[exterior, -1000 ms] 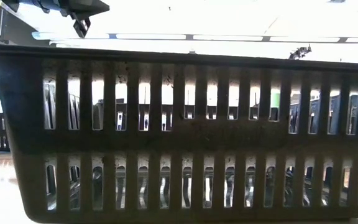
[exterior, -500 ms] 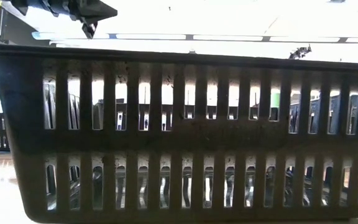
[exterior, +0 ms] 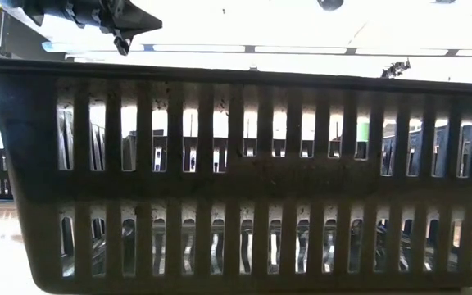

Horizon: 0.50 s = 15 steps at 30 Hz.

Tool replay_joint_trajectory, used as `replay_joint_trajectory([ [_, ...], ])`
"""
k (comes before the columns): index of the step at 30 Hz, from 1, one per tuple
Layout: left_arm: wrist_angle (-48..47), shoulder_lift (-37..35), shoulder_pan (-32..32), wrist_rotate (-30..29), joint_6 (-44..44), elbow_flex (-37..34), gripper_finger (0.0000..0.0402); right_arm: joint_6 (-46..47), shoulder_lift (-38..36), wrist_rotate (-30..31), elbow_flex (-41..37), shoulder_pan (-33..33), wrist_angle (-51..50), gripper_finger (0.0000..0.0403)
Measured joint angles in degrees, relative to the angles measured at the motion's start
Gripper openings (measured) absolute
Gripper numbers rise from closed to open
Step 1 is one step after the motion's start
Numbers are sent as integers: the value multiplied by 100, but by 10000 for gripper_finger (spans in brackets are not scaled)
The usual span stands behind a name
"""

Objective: Pick & Place Travel size toiletries
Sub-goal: Put the left black brush into the bottom middle black bin

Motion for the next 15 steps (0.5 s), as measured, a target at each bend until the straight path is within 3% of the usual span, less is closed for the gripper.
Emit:
replay_joint_trajectory([
  [9,1074,-6,-903,-587,176,-765,1,803,-987,-184,-2233,-263,2345,3],
  [15,768,-162,-1760,-1268,775,-777,1,1241,-1524,-187,-3235,-213,3595,3],
])
